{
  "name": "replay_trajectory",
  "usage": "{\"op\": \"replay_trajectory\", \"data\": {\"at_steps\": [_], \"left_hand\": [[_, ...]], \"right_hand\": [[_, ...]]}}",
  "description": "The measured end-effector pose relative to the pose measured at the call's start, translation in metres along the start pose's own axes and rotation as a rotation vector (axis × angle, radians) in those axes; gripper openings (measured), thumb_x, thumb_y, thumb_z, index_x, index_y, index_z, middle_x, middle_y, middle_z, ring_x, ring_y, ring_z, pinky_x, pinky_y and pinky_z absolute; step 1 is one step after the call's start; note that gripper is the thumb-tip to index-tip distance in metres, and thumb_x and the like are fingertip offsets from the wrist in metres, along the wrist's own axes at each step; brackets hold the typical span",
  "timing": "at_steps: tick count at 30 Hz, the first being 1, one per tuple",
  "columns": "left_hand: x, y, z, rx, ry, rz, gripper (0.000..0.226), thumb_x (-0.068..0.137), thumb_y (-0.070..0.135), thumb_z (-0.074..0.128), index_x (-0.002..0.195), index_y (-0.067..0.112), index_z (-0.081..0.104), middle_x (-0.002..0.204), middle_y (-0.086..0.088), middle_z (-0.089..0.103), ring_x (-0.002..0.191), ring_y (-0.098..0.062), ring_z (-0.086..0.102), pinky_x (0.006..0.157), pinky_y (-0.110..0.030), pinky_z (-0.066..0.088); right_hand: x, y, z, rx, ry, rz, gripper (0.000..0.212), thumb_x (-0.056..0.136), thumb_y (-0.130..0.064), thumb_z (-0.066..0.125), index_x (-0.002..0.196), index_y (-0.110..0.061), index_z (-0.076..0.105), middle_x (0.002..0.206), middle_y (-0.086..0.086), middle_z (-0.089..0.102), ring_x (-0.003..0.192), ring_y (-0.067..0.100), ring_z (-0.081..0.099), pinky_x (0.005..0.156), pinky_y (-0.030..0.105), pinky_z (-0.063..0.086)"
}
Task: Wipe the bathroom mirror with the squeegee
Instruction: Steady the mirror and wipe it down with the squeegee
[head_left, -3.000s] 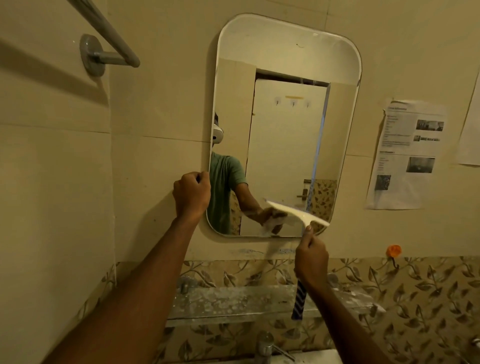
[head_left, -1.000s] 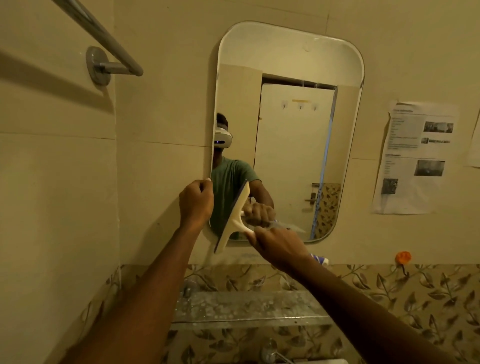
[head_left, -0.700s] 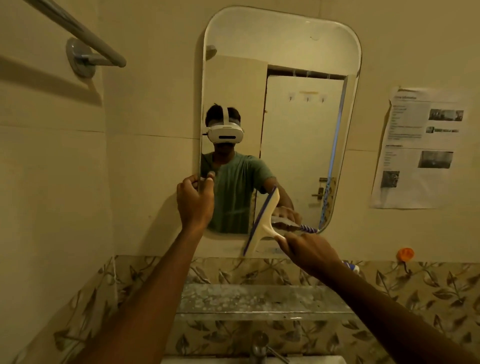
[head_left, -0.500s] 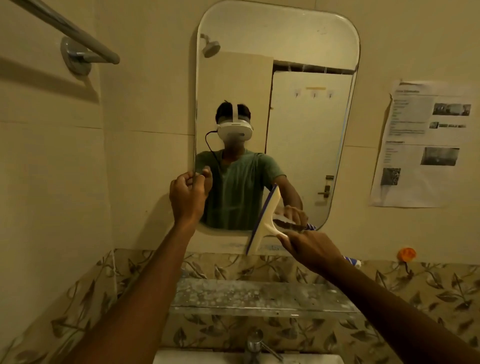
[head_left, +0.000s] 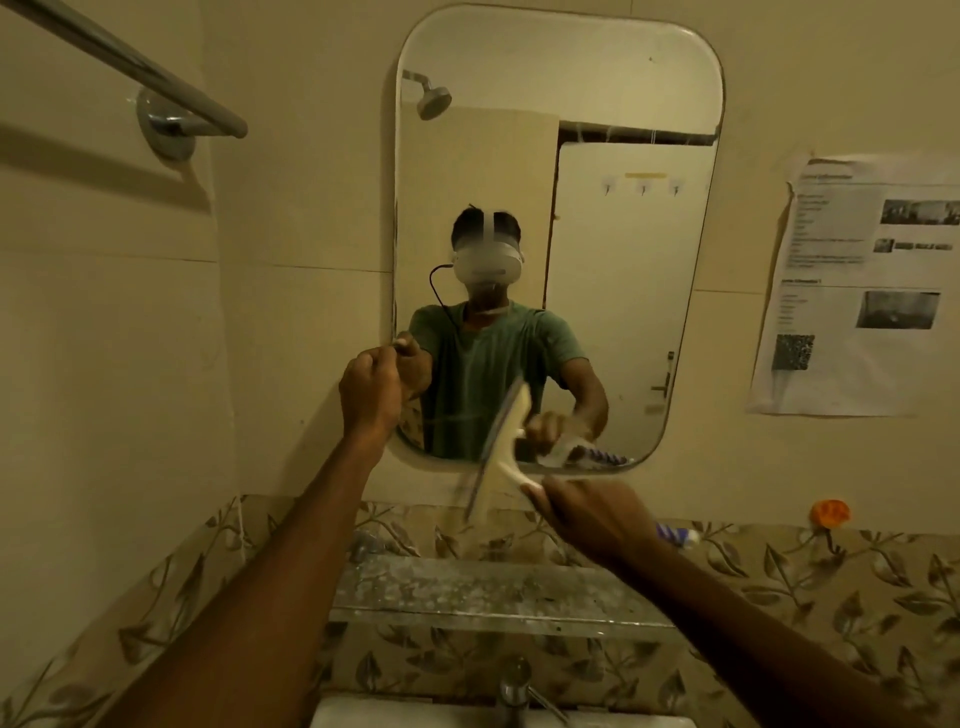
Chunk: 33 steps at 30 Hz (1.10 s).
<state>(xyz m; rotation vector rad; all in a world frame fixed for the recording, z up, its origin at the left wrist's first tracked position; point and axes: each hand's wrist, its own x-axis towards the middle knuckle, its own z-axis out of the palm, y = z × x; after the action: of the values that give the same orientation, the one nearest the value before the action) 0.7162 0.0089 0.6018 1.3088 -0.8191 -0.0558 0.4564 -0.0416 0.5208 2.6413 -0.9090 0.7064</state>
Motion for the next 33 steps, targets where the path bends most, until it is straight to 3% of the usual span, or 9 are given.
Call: {"op": "replay_trajectory", "data": {"at_steps": [6,10,13,15,18,25,27,30,33], "left_hand": [[0.001,-0.002,0.0,0.004,0.002,-0.016,0.03,0.098,0.03,0.036,0.082,0.014,0.056,0.076,0.003,0.054,0.066,-0.006,0.047,0.053,-0.023,0.035],[0.001,-0.001,0.001,0.031,0.013,0.013,0.033,0.098,0.031,0.036,0.092,0.011,0.061,0.089,-0.003,0.057,0.072,-0.01,0.051,0.055,-0.022,0.037],[-0.002,-0.002,0.003,0.033,0.027,0.028,0.037,0.097,0.034,0.039,0.104,0.007,0.063,0.098,-0.005,0.06,0.086,-0.016,0.054,0.058,-0.021,0.038],[-0.004,-0.002,0.003,0.029,0.037,0.039,0.036,0.095,0.035,0.043,0.106,0.007,0.063,0.103,-0.007,0.061,0.09,-0.018,0.055,0.061,-0.022,0.04],[-0.006,-0.003,0.003,0.026,0.034,0.033,0.036,0.093,0.036,0.047,0.11,0.007,0.062,0.112,-0.01,0.061,0.099,-0.022,0.057,0.073,-0.03,0.046],[-0.013,-0.003,0.003,0.005,0.027,0.031,0.038,0.094,0.035,0.047,0.115,0.006,0.061,0.119,-0.014,0.058,0.104,-0.025,0.057,0.084,-0.039,0.05],[-0.016,-0.003,0.003,0.003,0.02,0.036,0.039,0.095,0.034,0.047,0.118,0.005,0.059,0.122,-0.014,0.056,0.105,-0.023,0.056,0.081,-0.034,0.049],[-0.026,0.001,0.006,-0.001,0.02,0.052,0.041,0.096,0.033,0.048,0.127,0.006,0.054,0.13,-0.012,0.049,0.107,-0.017,0.051,0.083,-0.028,0.044],[-0.045,0.002,0.011,0.019,0.041,0.091,0.046,0.094,0.028,0.053,0.134,0.007,0.046,0.135,-0.012,0.042,0.117,-0.022,0.048,0.087,-0.026,0.04]], "right_hand": [[0.059,-0.056,0.005,-0.165,0.037,-0.145,0.054,0.1,-0.052,0.022,0.073,-0.02,0.056,0.053,-0.001,0.054,0.041,0.017,0.051,0.045,0.03,0.045],[0.043,-0.025,0.008,-0.119,0.013,-0.101,0.059,0.097,-0.054,0.015,0.091,-0.024,0.066,0.062,-0.002,0.058,0.05,0.016,0.054,0.05,0.033,0.05],[0.023,0.005,0.01,-0.101,-0.03,-0.089,0.046,0.1,-0.048,0.023,0.104,-0.026,0.063,0.069,-0.005,0.06,0.057,0.011,0.057,0.056,0.03,0.052],[0.011,0.023,0.011,-0.105,-0.055,-0.032,0.048,0.099,-0.05,0.021,0.1,-0.026,0.063,0.072,-0.004,0.062,0.059,0.01,0.059,0.057,0.027,0.053],[-0.007,0.043,0.014,-0.181,-0.032,0.04,0.06,0.094,-0.058,0.013,0.085,-0.025,0.062,0.054,-0.006,0.047,0.043,0.006,0.043,0.043,0.019,0.033],[-0.031,0.072,0.018,-0.171,-0.062,0.139,0.081,0.077,-0.069,-0.009,0.076,-0.025,0.058,0.051,-0.005,0.046,0.042,0.01,0.043,0.044,0.026,0.041],[-0.043,0.078,0.018,-0.197,-0.066,0.18,0.077,0.079,-0.067,-0.008,0.074,-0.025,0.056,0.049,-0.005,0.045,0.041,0.009,0.042,0.042,0.024,0.036],[-0.064,0.086,0.018,-0.183,-0.097,0.251,0.068,0.085,-0.064,0.001,0.074,-0.026,0.056,0.053,-0.005,0.051,0.046,0.013,0.052,0.05,0.03,0.049],[-0.087,0.091,0.016,-0.215,-0.105,0.306,0.056,0.097,-0.055,0.016,0.091,-0.025,0.062,0.067,-0.002,0.064,0.055,0.014,0.06,0.055,0.029,0.053]]}}
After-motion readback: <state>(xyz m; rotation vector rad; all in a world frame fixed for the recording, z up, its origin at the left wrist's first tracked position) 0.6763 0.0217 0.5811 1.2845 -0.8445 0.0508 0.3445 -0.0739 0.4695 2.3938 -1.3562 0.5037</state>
